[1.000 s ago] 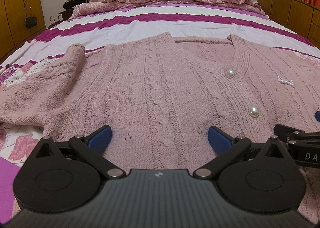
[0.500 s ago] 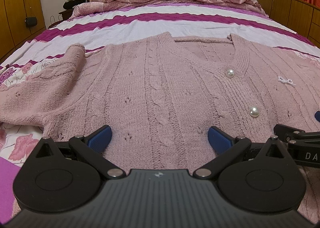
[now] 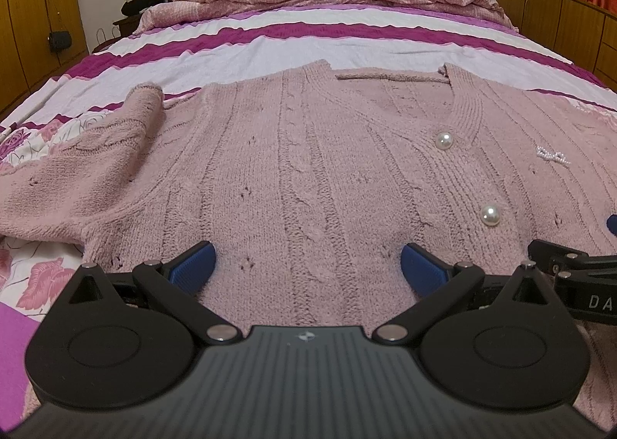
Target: Fold small clothes
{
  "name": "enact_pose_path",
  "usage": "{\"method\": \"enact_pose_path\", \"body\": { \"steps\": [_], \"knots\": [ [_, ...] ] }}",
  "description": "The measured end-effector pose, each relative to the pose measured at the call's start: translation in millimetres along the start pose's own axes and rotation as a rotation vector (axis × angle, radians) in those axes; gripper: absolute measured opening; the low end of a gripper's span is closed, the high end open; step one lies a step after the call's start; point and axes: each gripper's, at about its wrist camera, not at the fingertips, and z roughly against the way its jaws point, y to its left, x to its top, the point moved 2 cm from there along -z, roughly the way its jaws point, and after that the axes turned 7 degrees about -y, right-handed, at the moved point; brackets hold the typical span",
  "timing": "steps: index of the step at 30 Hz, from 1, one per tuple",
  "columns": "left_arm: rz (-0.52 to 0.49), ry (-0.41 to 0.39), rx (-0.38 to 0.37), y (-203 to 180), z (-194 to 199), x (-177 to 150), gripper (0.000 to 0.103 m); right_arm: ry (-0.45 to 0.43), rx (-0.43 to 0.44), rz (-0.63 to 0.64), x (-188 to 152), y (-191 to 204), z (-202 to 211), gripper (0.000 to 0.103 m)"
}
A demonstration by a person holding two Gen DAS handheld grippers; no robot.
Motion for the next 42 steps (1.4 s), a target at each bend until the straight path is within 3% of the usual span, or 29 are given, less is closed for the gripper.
{"method": "enact_pose_path", "body": {
  "steps": [27, 38, 42],
  "knots": [
    [0.006, 0.080, -0.031, 6, -8, 12, 0.103, 0.087, -0.007, -0.017, 13, 3, -11, 0.103],
    [0.029, 0.086, -0.081, 13, 0, 18, 0.103, 0.053, 0.071, -0.144, 22, -23, 22, 0.103],
    [0.026, 0.088, -0.094, 12, 9, 22, 0.103, 0.023, 0.051, -0.205, 28, -49, 38, 0.103]
  ]
}}
